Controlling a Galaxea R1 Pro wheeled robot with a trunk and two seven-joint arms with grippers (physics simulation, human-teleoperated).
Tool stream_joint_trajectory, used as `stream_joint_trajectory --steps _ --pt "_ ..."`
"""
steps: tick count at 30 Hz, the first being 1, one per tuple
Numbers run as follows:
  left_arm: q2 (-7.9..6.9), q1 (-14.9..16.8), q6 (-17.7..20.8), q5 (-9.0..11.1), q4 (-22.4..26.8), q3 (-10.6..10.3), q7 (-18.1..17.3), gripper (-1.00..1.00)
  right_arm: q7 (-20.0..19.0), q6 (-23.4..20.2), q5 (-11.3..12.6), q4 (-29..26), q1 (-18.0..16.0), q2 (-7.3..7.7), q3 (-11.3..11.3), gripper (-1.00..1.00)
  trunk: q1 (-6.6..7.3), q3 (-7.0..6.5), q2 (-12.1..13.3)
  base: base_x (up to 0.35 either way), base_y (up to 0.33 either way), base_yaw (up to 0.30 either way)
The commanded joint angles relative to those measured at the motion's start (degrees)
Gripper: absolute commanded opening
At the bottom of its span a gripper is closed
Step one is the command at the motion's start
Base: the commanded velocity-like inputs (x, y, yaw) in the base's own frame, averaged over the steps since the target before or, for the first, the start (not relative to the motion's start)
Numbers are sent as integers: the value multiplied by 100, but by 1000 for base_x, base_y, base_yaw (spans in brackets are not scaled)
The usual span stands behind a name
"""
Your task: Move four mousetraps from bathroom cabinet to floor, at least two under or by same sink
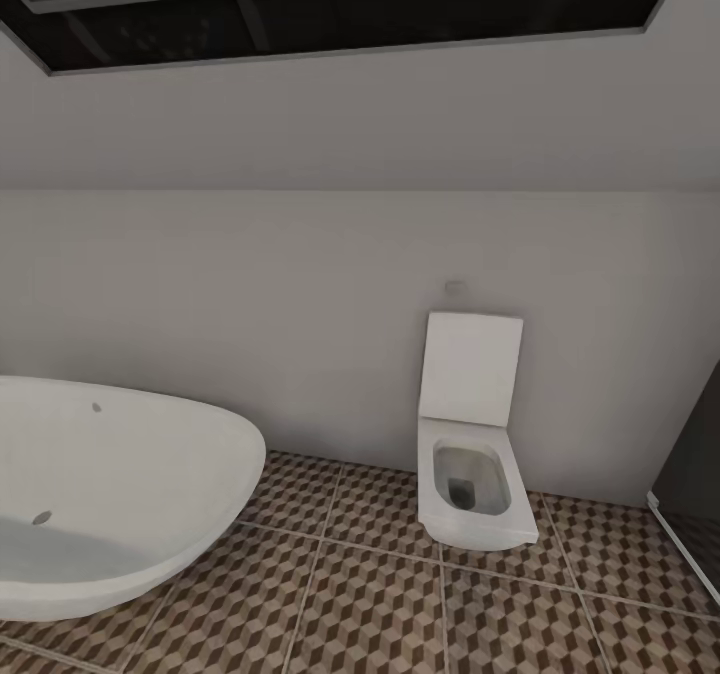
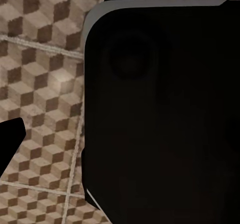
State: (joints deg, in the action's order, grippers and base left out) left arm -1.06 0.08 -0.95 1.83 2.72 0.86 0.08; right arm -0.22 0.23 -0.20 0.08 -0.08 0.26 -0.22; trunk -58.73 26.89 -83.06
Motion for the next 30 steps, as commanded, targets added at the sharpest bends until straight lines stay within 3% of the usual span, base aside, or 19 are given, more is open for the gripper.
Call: stream_joint_trajectory --steps 1,9,30 --pt "0 1 -10 19 0 7 1 100 -1 3 -3 1 -1 1 -3 100 0 4 -2 0 0 32" --pt "0 1 -10 19 0 10 1 100 2 3 -6 1 -1 1 -11 100 0 4 -2 0 0 169" --pt "9 1 -10 19 0 11 1 100 3 3 -15 1 -1 1 -13 100 0 4 -2 0 0 268"
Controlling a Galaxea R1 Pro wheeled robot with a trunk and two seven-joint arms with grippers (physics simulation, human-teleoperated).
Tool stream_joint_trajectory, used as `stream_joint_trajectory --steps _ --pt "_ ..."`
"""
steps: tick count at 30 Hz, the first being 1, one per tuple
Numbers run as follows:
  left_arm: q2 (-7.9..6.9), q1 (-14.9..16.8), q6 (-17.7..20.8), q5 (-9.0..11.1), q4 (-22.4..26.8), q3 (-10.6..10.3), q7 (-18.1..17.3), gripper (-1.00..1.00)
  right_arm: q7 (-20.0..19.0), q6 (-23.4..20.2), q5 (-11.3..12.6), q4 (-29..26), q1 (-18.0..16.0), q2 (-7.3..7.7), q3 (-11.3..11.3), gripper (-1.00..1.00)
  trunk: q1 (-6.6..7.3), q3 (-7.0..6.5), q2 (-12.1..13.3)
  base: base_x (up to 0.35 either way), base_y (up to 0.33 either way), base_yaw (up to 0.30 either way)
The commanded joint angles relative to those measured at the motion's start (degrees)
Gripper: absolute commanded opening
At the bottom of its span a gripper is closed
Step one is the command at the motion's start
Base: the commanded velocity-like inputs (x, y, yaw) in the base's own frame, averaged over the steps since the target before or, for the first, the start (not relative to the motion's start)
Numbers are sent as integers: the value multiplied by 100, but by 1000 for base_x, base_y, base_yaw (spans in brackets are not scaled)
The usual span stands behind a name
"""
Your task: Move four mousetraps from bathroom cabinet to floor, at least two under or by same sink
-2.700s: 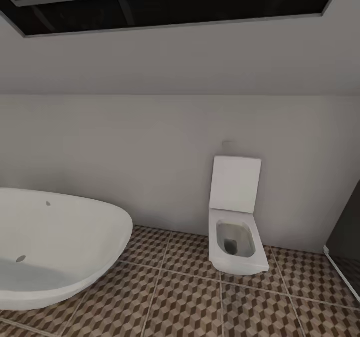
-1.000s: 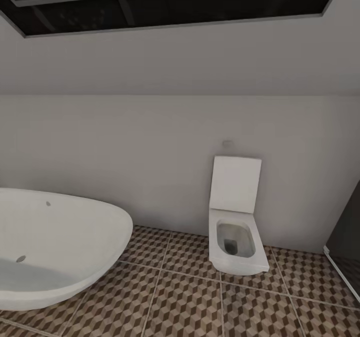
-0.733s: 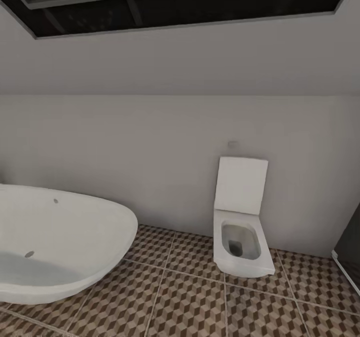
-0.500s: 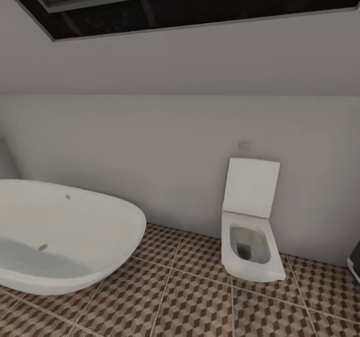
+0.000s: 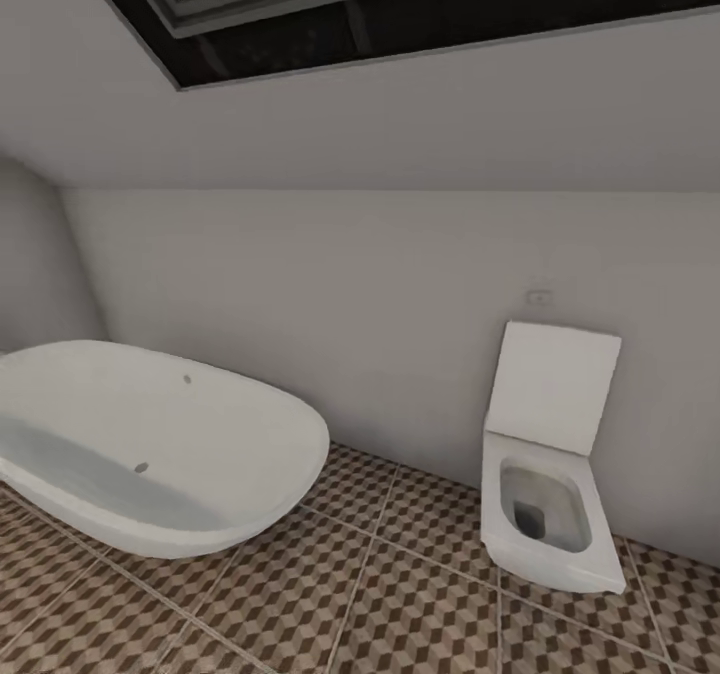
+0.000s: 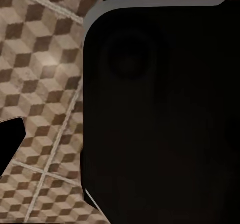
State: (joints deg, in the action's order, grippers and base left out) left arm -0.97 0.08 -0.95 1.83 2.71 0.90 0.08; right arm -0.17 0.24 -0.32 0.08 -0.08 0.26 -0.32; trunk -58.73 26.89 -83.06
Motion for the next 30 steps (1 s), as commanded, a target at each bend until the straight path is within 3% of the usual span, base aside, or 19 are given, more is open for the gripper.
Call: stream_joint_trajectory --steps 1,7,16,30 --pt "0 1 -10 19 1 7 1 100 -2 3 -4 1 -1 1 -3 100 0 4 -2 0 0 274" --pt "0 1 -10 19 1 7 1 100 -5 1 -5 1 -1 1 -3 100 0 4 -2 0 0 224" --pt "0 1 -10 19 1 7 1 100 -5 2 -7 1 -1 1 4 100 0 4 -2 0 0 43" --pt "2 1 -10 19 1 7 1 100 -10 2 28 1 -1 1 22 100 0 4 -2 0 0 -201"
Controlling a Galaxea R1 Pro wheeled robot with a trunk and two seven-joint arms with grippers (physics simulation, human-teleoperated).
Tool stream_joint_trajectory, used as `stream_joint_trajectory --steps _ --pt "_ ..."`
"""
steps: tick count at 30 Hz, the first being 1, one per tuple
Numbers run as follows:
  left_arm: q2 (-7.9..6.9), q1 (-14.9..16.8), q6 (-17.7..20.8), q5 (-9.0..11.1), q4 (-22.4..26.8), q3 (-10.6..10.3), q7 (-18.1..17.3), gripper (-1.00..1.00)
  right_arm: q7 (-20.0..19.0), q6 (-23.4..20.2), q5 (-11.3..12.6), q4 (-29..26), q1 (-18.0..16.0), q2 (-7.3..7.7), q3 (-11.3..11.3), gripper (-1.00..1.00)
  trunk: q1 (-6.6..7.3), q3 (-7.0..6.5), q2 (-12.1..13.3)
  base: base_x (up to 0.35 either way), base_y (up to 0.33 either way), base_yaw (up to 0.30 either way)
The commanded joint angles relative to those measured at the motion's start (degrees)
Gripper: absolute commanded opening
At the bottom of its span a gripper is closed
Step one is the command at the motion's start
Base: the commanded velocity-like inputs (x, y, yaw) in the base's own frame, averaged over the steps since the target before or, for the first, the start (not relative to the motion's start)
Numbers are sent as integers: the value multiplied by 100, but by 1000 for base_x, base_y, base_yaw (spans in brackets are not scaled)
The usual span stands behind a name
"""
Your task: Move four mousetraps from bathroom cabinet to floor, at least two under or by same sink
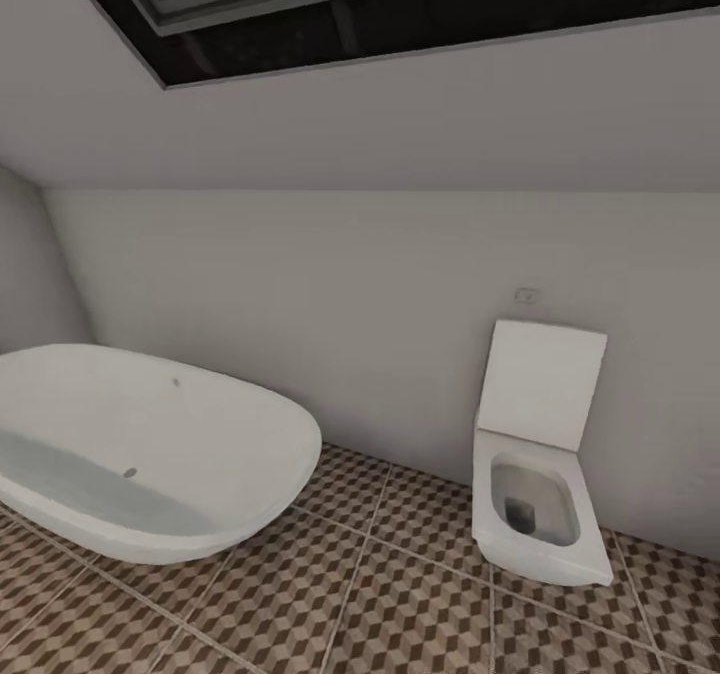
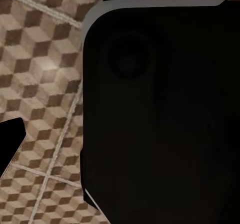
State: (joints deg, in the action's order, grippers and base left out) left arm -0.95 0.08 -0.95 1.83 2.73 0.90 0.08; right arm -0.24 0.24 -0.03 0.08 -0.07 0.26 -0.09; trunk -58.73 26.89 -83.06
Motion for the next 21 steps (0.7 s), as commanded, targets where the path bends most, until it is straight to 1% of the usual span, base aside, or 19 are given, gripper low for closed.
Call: stream_joint_trajectory --steps 1,21 --pt "1 1 -10 19 0 6 1 100 -3 3 0 1 -2 0 -1 100 0 4 -2 0 0 -283" --pt "-4 1 -10 19 0 -5 1 100 -3 9 24 1 -2 0 22 100 0 4 -2 0 0 -291"
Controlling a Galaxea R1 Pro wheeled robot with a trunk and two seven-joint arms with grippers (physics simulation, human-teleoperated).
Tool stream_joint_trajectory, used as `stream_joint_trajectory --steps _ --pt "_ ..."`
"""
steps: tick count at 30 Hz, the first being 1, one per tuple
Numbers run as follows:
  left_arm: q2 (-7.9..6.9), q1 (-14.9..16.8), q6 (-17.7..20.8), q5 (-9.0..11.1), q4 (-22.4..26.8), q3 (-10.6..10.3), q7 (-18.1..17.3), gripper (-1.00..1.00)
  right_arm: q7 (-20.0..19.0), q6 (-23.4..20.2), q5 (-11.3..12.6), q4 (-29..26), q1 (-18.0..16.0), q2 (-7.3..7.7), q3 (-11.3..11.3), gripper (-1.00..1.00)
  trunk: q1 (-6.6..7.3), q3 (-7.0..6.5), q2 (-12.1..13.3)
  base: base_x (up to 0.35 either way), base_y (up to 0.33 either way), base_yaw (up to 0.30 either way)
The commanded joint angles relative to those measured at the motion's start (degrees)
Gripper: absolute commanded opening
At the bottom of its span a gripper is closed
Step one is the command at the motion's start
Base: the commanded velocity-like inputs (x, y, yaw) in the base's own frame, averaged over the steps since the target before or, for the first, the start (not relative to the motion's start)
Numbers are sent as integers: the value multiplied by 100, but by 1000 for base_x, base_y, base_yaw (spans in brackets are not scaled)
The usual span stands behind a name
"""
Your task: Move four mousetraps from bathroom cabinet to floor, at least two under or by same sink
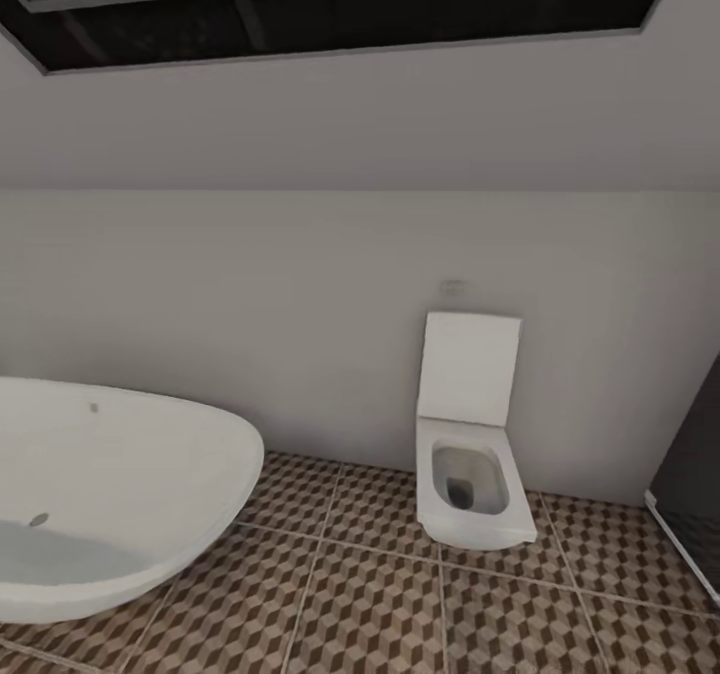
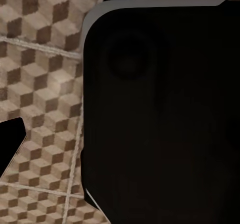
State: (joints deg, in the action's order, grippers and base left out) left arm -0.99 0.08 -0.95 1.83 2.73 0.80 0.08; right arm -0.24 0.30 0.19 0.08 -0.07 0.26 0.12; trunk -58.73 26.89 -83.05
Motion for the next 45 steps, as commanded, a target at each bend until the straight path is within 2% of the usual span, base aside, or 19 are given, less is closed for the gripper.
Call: stream_joint_trajectory --steps 1,8,24,45 --pt "-1 1 -10 19 0 4 1 100 -3 4 3 1 -2 0 2 100 0 4 -2 0 0 -293" --pt "3 1 -10 14 12 -7 1 100 -3 45 17 1 -2 0 12 100 0 4 -2 0 0 -209" --pt "-8 1 -2 1 148 -17 1 100 -3 124 18 1 -2 0 10 100 0 4 -2 0 0 -56" --pt "26 1 -10 7 149 -5 1 100 -3 330 30 1 -2 0 23 100 0 4 -2 0 0 -233"
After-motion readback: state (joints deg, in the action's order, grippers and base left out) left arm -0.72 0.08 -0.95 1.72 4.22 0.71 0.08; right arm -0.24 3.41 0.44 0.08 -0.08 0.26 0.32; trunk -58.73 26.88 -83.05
